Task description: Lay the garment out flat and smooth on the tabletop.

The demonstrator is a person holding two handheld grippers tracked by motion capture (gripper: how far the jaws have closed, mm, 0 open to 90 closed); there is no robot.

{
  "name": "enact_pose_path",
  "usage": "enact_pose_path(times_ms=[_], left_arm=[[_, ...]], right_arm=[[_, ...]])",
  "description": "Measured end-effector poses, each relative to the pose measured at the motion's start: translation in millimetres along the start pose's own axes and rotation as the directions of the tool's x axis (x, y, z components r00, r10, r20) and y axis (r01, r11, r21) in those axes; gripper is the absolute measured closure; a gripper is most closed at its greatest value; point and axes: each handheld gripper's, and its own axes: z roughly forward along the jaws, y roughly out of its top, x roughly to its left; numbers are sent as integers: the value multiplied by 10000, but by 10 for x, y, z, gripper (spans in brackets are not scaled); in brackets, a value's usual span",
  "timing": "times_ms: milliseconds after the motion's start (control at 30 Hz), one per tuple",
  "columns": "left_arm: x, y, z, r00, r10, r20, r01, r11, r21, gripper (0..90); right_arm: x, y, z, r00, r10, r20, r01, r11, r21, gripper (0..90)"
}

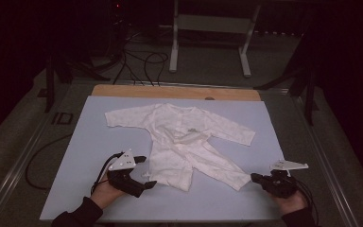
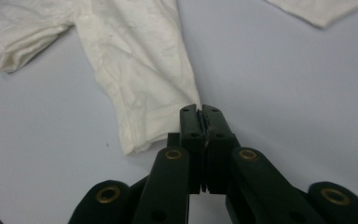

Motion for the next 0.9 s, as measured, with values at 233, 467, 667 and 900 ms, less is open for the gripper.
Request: enact_pose_path(times_ms=[233, 467, 667, 900], left_arm=[[3, -1, -5, 10000, -31, 0, 31, 10000, -31, 55], [-10, 0, 12, 10000, 49, 10, -49, 10000, 33, 54], [36, -21, 34, 10000, 6, -22, -6, 9998, 205, 68], [73, -69, 171, 9990, 220, 381, -253, 9958, 876, 156]], right_arm=[[-60, -173, 25, 9967, 750, -313, -722, 9940, 827, 887], [61, -238, 5, 9915, 678, -1108, -516, 9884, 1426, 881], [81, -193, 10, 9926, 587, -1064, -471, 9930, 1083, 699], [182, 50, -12, 9904, 426, -1316, -470, 9984, -309, 375]])
